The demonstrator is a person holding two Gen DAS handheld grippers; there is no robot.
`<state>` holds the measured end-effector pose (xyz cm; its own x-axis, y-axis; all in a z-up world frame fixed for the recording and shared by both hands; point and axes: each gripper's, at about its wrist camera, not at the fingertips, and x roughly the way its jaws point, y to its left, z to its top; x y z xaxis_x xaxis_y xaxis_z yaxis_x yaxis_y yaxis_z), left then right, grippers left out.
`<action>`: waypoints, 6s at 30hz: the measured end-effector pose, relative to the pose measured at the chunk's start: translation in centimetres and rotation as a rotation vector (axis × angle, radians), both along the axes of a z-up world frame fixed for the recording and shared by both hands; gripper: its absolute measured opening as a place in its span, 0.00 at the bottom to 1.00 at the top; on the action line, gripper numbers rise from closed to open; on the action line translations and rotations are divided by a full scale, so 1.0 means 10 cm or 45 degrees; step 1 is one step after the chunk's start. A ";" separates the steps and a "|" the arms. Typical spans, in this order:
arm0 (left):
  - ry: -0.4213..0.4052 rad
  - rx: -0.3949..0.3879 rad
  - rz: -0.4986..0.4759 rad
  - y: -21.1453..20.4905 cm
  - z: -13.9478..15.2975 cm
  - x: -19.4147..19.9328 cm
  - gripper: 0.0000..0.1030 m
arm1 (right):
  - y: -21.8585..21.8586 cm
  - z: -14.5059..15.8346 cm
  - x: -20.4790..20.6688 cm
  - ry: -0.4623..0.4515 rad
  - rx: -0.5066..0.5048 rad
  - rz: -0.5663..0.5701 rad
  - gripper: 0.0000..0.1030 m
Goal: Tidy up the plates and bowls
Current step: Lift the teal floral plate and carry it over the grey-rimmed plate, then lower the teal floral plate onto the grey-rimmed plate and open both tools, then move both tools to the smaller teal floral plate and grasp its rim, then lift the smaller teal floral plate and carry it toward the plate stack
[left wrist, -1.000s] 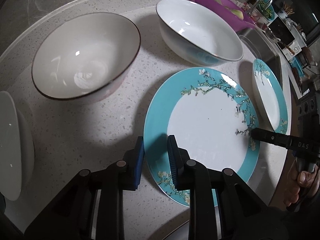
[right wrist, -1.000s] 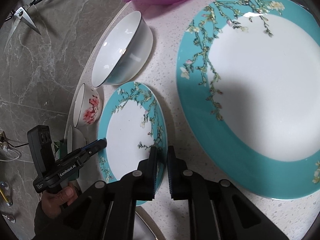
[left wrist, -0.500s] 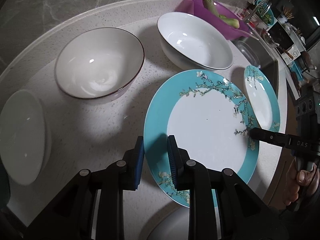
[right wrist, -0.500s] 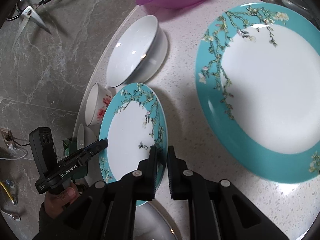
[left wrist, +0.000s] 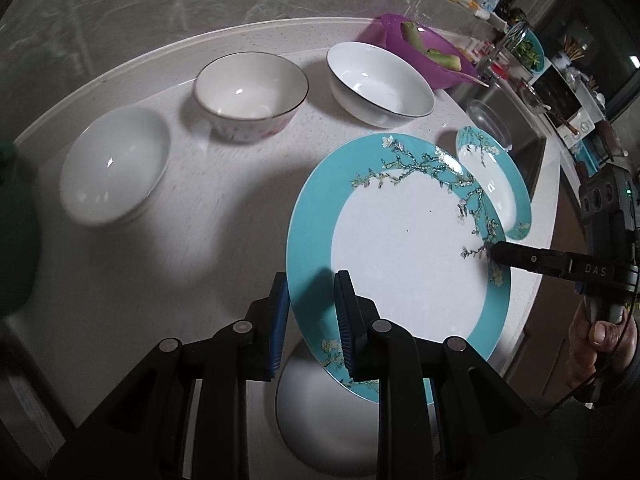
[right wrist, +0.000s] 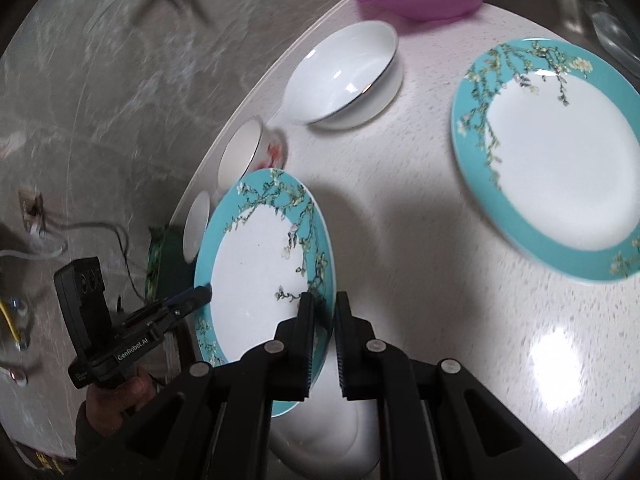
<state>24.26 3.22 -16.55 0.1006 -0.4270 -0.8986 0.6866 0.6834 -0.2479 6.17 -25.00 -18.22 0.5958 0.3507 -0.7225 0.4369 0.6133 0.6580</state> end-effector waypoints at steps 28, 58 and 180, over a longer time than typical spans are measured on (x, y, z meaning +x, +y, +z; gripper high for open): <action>0.062 0.080 -0.015 0.89 -0.56 -0.99 0.20 | 0.69 -0.43 -0.54 0.197 -0.051 0.144 0.13; -0.163 0.251 -0.085 0.63 -0.68 -1.12 0.20 | 1.25 -0.36 -0.30 0.263 -0.697 0.482 0.28; -0.060 -0.113 0.662 -0.72 0.29 -1.30 0.15 | -1.38 0.32 0.31 -0.101 -0.137 0.729 0.10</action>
<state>11.22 -3.96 -13.66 0.3585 -0.3844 -0.8507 0.2743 0.9144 -0.2976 9.27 -38.84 -14.98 0.3865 0.5601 -0.7327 -0.0319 0.8021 0.5963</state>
